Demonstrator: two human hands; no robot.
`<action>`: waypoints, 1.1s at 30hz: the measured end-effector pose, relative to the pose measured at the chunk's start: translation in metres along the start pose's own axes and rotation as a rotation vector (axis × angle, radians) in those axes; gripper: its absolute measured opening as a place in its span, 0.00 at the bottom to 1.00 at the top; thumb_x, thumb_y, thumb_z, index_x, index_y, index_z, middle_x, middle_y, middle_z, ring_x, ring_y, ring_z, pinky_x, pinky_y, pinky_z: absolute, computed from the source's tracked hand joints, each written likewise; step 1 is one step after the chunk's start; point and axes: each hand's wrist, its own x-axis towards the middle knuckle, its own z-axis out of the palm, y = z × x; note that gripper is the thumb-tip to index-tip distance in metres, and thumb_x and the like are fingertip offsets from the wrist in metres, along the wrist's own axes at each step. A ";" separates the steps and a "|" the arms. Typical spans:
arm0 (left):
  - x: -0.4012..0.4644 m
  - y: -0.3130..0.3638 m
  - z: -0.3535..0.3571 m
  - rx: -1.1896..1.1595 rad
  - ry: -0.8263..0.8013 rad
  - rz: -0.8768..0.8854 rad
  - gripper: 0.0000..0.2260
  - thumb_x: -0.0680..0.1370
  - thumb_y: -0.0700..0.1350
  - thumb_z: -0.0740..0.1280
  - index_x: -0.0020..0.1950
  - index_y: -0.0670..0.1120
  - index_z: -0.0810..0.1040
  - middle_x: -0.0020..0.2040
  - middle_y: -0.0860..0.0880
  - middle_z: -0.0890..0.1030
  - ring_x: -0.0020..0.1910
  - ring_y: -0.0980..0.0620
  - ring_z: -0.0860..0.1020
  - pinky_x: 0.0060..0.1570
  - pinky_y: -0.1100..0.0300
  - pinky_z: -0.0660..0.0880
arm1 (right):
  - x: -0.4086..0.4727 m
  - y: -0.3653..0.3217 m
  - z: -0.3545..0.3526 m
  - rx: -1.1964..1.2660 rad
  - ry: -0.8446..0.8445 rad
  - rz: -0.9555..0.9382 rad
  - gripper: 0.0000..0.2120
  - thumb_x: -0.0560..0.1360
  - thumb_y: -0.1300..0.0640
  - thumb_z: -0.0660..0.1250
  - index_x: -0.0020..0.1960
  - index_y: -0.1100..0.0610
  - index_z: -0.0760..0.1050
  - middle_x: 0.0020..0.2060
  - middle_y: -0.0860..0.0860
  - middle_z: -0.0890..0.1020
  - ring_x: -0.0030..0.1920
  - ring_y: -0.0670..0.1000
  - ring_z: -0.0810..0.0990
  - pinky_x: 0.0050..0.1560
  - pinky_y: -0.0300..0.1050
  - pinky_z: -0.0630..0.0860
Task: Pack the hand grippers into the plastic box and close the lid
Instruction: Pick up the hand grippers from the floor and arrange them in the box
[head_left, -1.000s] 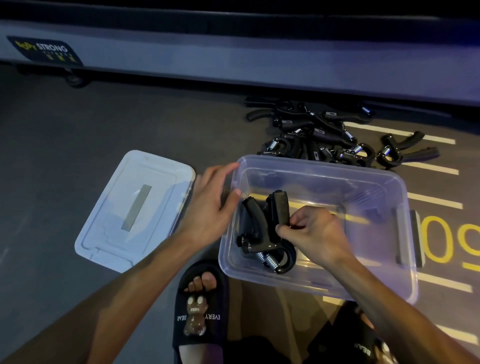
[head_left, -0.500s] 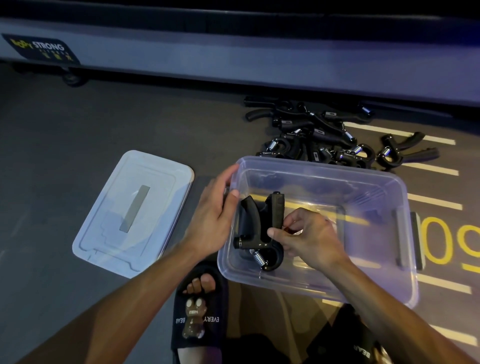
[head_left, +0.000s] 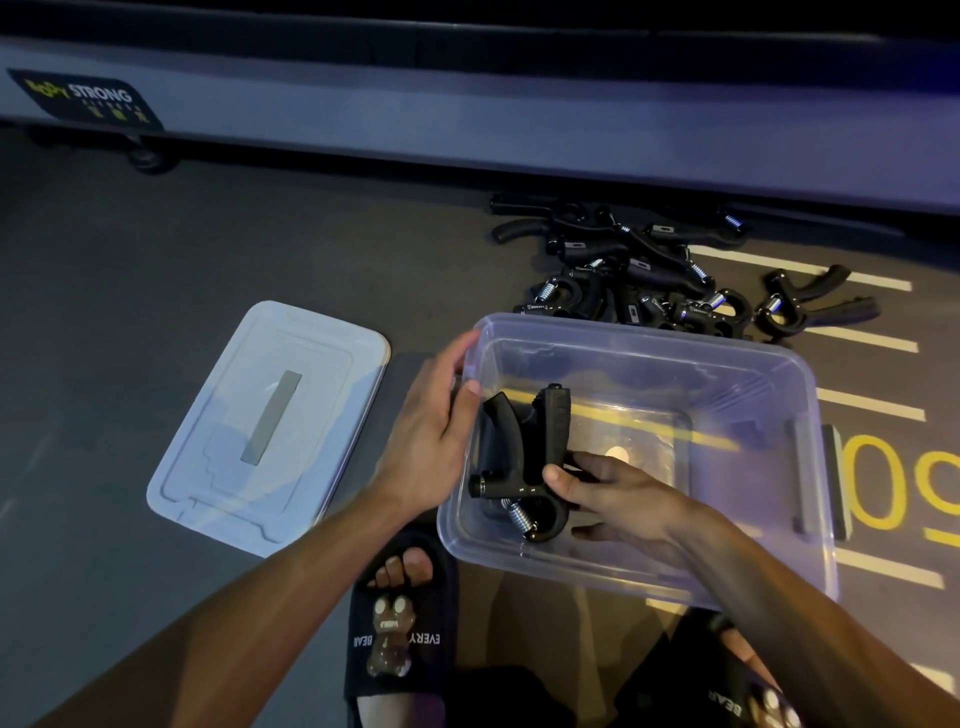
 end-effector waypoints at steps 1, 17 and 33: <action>0.000 0.001 0.000 -0.003 0.001 0.003 0.19 0.86 0.53 0.54 0.79 0.60 0.60 0.74 0.57 0.69 0.74 0.57 0.67 0.72 0.47 0.69 | 0.000 0.000 0.000 -0.002 -0.010 0.004 0.25 0.64 0.37 0.73 0.59 0.41 0.76 0.56 0.43 0.84 0.61 0.47 0.79 0.63 0.54 0.76; 0.000 0.004 -0.001 0.044 -0.011 0.003 0.20 0.86 0.54 0.53 0.79 0.60 0.59 0.75 0.57 0.68 0.74 0.57 0.67 0.71 0.45 0.70 | -0.010 -0.010 0.002 -0.189 0.056 -0.049 0.09 0.73 0.41 0.69 0.51 0.40 0.74 0.50 0.39 0.80 0.51 0.39 0.79 0.53 0.42 0.80; 0.050 0.016 0.002 0.183 0.036 0.070 0.19 0.86 0.44 0.57 0.78 0.52 0.68 0.65 0.56 0.74 0.62 0.74 0.69 0.59 0.78 0.62 | 0.013 -0.139 -0.101 -0.428 0.576 -0.439 0.06 0.77 0.60 0.65 0.51 0.60 0.79 0.40 0.55 0.85 0.38 0.49 0.83 0.30 0.37 0.75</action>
